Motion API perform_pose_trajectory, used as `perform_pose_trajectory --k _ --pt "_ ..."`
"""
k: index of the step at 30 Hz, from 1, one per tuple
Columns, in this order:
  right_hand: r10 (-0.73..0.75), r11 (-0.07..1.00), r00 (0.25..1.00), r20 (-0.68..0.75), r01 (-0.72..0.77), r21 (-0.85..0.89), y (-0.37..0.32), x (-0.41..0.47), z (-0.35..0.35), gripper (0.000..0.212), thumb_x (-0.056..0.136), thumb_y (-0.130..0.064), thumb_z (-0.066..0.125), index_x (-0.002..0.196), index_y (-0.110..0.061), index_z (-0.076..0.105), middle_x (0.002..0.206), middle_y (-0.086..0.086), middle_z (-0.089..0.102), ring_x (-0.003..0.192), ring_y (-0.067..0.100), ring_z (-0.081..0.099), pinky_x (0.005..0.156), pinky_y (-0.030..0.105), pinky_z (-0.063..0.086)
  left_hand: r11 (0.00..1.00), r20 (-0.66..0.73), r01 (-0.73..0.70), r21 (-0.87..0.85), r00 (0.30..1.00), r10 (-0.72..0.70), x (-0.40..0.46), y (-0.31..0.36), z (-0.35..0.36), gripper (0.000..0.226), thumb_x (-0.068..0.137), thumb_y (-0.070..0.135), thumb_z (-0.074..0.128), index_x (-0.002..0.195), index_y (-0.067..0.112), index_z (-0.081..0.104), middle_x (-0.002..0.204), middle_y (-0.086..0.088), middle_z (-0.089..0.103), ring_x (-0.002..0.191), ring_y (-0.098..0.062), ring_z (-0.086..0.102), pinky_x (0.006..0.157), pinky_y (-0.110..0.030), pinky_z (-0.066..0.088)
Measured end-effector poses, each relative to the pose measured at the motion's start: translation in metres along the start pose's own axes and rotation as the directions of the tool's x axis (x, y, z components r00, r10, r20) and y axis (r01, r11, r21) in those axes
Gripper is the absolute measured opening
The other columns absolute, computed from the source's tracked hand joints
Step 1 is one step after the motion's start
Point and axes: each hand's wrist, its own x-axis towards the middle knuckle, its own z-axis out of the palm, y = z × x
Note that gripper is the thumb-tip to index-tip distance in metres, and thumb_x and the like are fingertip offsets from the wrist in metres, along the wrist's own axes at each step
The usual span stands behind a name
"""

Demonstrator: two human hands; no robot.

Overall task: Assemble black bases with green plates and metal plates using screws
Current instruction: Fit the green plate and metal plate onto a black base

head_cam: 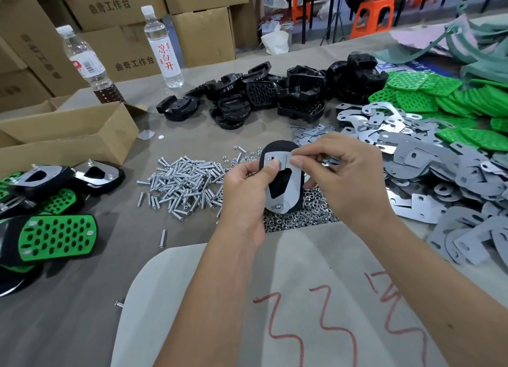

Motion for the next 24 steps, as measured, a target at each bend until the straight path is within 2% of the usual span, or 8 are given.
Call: perform_pose_trajectory --k 5,11,14,17,20,24 --pt "0.021 1.000 1.000 -0.002 -0.021 -0.001 0.003 0.002 0.003 0.008 0.086 -0.006 0.082 0.090 -0.012 0.083 0.082 0.007 0.069 0.071 0.025 0.066 0.053 0.029 0.061 1.000 -0.026 0.012 -0.016 1.000 -0.013 -0.001 0.001 0.001 0.033 0.095 0.013 0.070 0.121 -0.005 0.063 0.099 -0.017 0.074 0.080 -0.028 0.068 0.061 -0.031 0.049" --pt "-0.025 0.999 0.999 0.036 0.026 -0.045 0.003 0.002 0.003 0.009 0.087 -0.002 0.081 0.094 -0.007 0.082 0.084 0.009 0.066 0.075 0.025 0.064 0.055 0.029 0.061 0.999 -0.079 -0.015 -0.032 0.997 0.013 -0.002 -0.001 0.004 0.032 0.094 0.012 0.071 0.120 -0.006 0.063 0.100 -0.019 0.074 0.082 -0.028 0.069 0.069 -0.036 0.053" --pt "-0.053 0.996 0.997 0.057 0.056 -0.069 0.004 0.003 0.002 0.011 0.087 0.000 0.080 0.097 -0.005 0.081 0.085 0.009 0.066 0.077 0.023 0.065 0.056 0.028 0.062 0.999 -0.094 -0.022 -0.043 0.995 0.018 -0.002 -0.001 0.005 0.032 0.095 0.011 0.071 0.121 -0.006 0.061 0.112 -0.027 0.073 0.087 -0.033 0.069 0.076 -0.045 0.053" --pt "-0.064 0.991 0.997 0.031 0.067 -0.112 0.005 0.002 0.002 0.009 0.086 0.000 0.081 0.093 -0.005 0.081 0.082 0.007 0.066 0.076 0.023 0.065 0.055 0.032 0.062 0.998 -0.099 -0.031 -0.052 0.995 0.026 -0.003 -0.002 0.007 0.029 0.096 0.010 0.070 0.118 -0.005 0.061 0.112 -0.028 0.073 0.091 -0.040 0.072 0.082 -0.051 0.056" --pt "-0.079 0.985 0.997 -0.018 0.075 -0.154 0.006 0.002 0.003 0.007 0.082 -0.006 0.085 0.083 -0.007 0.078 0.075 0.002 0.066 0.071 0.023 0.062 0.058 0.044 0.060 0.998 -0.111 -0.044 -0.054 0.993 0.038 -0.004 -0.005 0.010 0.026 0.096 0.010 0.070 0.116 -0.004 0.061 0.104 -0.022 0.073 0.086 -0.031 0.068 0.078 -0.044 0.054" --pt "-0.087 0.982 0.995 -0.049 0.077 -0.171 0.006 0.002 0.004 0.011 0.081 -0.011 0.087 0.081 -0.009 0.076 0.073 -0.002 0.065 0.070 0.020 0.060 0.058 0.046 0.057 0.998 -0.127 -0.049 -0.044 0.991 0.043 -0.006 -0.006 0.013 0.024 0.096 0.011 0.070 0.115 -0.001 0.063 0.113 -0.029 0.072 0.085 -0.028 0.066 0.076 -0.042 0.051"
